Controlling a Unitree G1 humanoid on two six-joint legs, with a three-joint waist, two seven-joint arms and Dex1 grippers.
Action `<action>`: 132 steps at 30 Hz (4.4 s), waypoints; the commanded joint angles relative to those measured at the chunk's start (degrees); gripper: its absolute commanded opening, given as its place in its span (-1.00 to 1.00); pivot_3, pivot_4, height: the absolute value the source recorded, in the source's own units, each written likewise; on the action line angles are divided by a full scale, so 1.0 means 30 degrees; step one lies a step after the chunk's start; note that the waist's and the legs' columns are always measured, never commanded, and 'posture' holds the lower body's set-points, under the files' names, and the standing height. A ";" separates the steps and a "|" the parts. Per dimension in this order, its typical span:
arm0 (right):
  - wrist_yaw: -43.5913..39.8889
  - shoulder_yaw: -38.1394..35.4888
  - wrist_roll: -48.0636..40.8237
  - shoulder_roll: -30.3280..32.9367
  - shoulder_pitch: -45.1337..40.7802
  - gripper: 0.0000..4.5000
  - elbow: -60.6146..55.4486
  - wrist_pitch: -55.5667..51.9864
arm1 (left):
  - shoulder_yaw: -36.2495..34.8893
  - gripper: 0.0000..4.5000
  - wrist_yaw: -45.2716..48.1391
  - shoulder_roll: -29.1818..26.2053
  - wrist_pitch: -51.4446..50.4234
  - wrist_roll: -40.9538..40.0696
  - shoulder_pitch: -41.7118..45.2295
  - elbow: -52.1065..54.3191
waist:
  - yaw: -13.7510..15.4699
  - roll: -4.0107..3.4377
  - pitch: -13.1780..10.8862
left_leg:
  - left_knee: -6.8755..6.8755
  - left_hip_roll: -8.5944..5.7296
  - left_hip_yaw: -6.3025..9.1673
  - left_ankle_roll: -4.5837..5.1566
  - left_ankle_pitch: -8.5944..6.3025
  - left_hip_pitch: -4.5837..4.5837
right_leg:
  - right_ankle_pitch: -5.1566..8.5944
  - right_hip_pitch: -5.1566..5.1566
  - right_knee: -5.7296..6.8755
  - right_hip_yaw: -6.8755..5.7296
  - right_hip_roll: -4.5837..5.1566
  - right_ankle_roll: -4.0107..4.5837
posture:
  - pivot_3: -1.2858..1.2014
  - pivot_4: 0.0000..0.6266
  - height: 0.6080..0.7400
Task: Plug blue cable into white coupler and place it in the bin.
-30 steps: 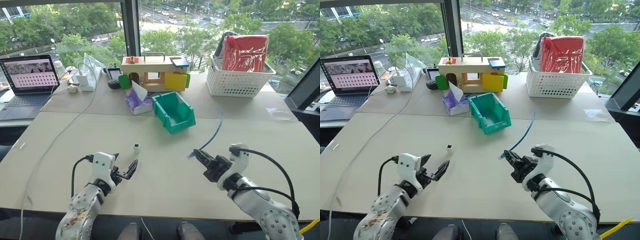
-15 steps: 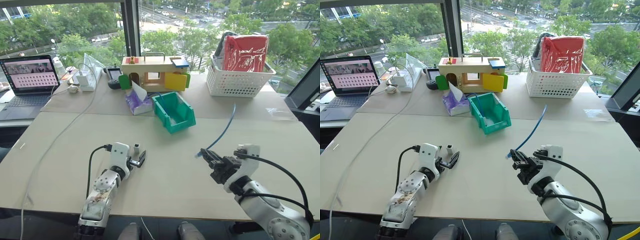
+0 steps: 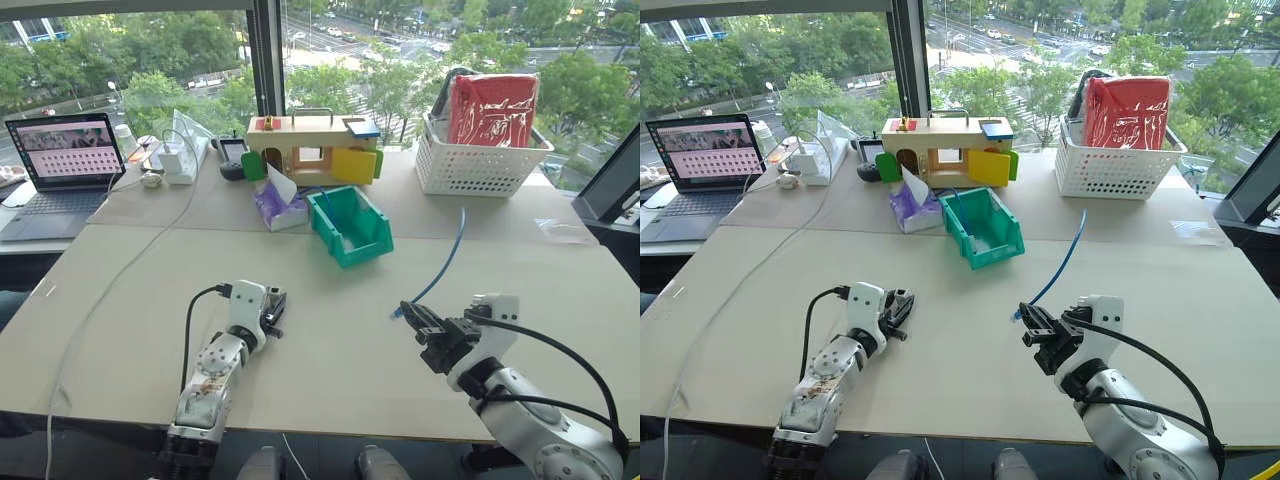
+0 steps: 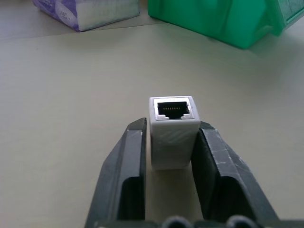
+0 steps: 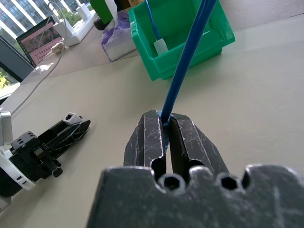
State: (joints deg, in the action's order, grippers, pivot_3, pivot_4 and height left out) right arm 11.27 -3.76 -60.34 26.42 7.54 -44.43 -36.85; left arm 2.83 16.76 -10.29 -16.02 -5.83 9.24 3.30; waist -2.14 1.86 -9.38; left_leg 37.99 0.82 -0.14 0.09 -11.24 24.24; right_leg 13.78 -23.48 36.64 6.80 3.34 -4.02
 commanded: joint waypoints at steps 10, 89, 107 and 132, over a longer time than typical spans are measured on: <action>0.0035 -0.0388 0.0898 -0.0522 -0.0151 -1.00 -0.0724 0.0258 | 0.3380 -0.71 1.5819 -0.4991 0.3993 -0.2233 0.7285 -0.6114 | -0.0031 0.0000 -0.0001 | -0.0009 0.0002 0.0006 0.0003 -0.0003 0.0052 | -0.0029 -0.0015 -0.0076 -0.0039 0.0006 0.0080 | 0.03 -0.52 0.83; 0.3100 0.1659 -0.4279 -0.0384 -0.2049 -1.00 0.2742 -0.3006 | 0.7461 -0.71 0.8486 -0.1646 -1.4977 -0.2179 0.8900 0.1666 | -0.0085 -0.0002 0.0000 | -0.0038 0.0000 0.0043 0.0033 -0.0021 0.0071 | -0.0058 0.0011 -0.0158 -0.0051 0.0002 0.0070 | 0.03 -0.52 0.83; 0.1555 0.3218 -0.2269 0.0579 -0.3537 -1.00 0.2346 -0.5728 | 0.8431 -0.71 0.7829 -0.1440 -1.5062 -0.2275 0.8968 0.1800 | -0.0073 0.0009 0.0061 | -0.0039 0.0002 0.0048 0.0032 -0.0023 -0.0013 | -0.0012 0.0104 -0.0180 -0.0058 0.0003 -0.0011 | 0.03 -0.52 0.83; -0.1305 0.3328 -0.3123 0.1127 -0.2074 -1.00 0.4957 -0.7535 | 0.7867 -0.71 0.6155 -0.0646 -1.6046 -0.2908 0.7770 0.2795 | -0.0033 0.0121 0.0412 | -0.0062 0.0009 0.0054 0.0033 -0.0031 -0.0038 | 0.0011 0.0142 -0.0224 -0.0075 0.0006 -0.0008 | 0.03 -0.52 0.83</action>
State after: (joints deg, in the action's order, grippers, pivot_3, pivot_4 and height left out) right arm 8.68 -0.27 -69.39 29.34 -1.84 -32.05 -51.81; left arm 26.85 36.43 -13.24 -64.29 -14.20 32.45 11.75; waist -2.24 2.22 -8.14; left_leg 37.80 0.85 0.03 0.20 -11.33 24.12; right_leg 13.81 -23.05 35.96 6.57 3.35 -4.05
